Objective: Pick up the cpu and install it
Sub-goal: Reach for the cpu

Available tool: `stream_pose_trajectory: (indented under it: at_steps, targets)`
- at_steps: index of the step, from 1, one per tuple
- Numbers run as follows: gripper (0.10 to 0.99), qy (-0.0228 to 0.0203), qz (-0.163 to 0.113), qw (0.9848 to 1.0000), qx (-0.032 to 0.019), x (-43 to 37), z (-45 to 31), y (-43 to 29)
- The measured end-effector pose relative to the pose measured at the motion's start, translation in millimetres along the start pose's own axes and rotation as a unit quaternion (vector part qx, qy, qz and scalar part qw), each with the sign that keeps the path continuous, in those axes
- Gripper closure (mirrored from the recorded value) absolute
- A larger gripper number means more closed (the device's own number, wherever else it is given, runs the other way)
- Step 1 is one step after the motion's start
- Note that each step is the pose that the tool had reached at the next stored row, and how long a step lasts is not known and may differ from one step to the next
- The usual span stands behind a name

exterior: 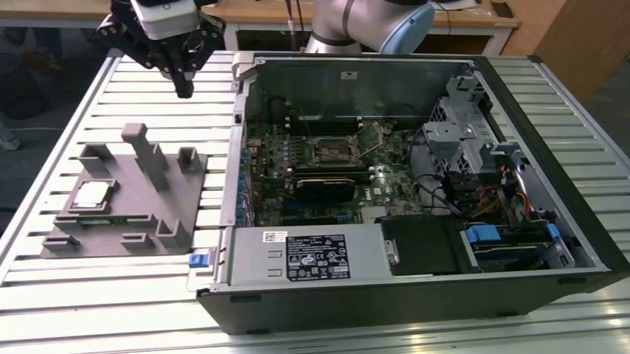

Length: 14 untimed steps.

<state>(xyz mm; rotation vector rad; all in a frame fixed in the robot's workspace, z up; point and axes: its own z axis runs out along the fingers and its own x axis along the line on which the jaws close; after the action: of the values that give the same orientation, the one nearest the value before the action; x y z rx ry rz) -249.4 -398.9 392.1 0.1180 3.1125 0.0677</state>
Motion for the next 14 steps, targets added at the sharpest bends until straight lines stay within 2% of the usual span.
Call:
stream_pose_trajectory:
  at_steps: [14]
  targets:
    - [0.98,0.0,0.0,1.0,0.0,9.8,-0.1,-0.8]
